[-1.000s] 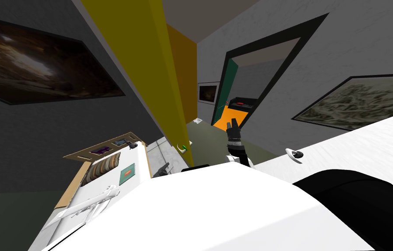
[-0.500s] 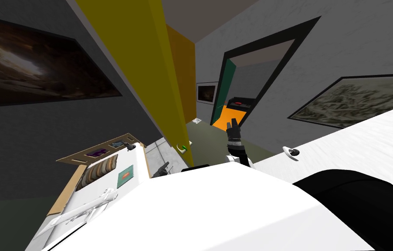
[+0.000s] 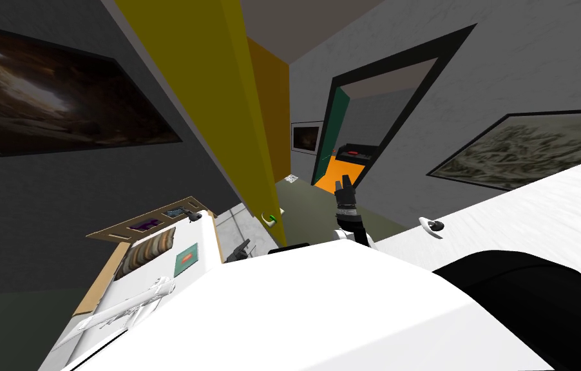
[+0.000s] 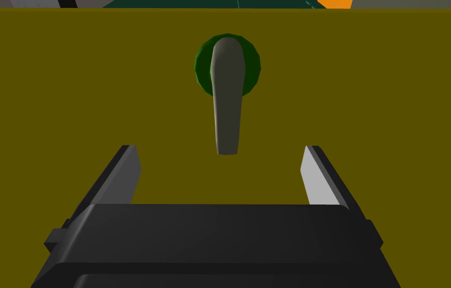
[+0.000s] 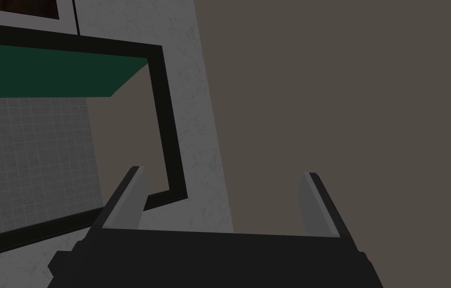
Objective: Push the door open
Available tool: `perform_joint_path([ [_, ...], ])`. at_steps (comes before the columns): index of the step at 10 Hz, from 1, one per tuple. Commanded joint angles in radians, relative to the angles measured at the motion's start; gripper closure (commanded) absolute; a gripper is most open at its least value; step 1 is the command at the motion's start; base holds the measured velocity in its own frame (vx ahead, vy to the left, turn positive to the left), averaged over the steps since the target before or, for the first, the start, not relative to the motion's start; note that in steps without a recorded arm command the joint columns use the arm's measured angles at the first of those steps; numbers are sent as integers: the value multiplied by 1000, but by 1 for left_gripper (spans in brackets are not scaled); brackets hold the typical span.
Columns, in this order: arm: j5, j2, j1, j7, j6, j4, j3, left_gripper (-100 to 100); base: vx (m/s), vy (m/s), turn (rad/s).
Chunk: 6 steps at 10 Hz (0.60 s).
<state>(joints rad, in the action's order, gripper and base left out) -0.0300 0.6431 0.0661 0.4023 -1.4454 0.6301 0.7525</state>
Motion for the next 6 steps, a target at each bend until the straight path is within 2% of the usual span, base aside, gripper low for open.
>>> perform_joint_path([
  [1,0,0,0,0,0,0,0,-100,-1,-2,11],
  [3,0,0,0,0,0,0,0,-100,-4,8,-11],
  [4,7,3,11,-4,-21,-8,-1,-100,0,0,0],
  [6,7,3,11,-4,-21,-8,-1,-100,11,-13,5],
])
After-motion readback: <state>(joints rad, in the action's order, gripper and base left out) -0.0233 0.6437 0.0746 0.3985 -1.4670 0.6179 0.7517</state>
